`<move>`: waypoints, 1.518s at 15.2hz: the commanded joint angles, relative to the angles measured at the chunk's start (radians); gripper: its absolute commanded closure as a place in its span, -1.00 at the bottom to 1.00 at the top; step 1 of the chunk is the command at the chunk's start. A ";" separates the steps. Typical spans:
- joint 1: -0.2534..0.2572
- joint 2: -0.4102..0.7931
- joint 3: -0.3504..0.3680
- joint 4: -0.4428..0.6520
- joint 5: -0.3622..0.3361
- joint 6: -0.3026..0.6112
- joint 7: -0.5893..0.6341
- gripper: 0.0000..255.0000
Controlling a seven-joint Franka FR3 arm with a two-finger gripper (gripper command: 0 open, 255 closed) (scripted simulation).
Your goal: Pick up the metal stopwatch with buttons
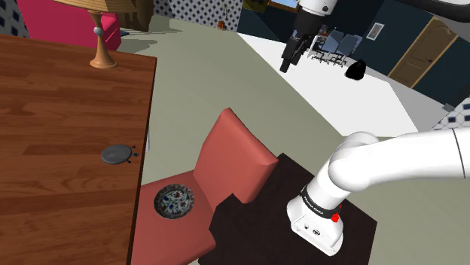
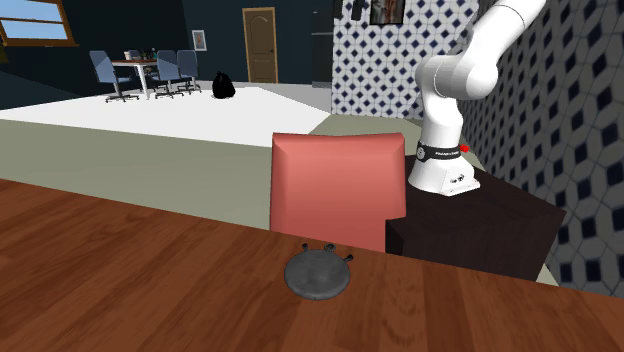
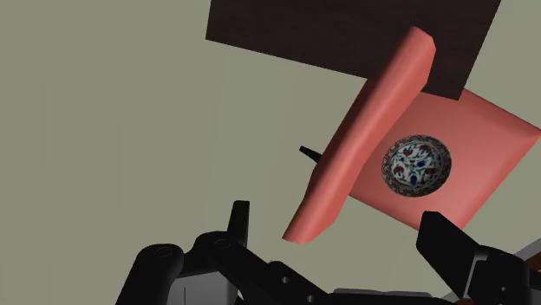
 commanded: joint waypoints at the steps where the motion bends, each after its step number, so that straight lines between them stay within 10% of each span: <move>1: 0.000 0.000 0.000 0.000 0.000 0.000 0.000 -1.00; 23: 0.146 0.459 0.287 -0.016 0.145 0.471 0.246 -1.00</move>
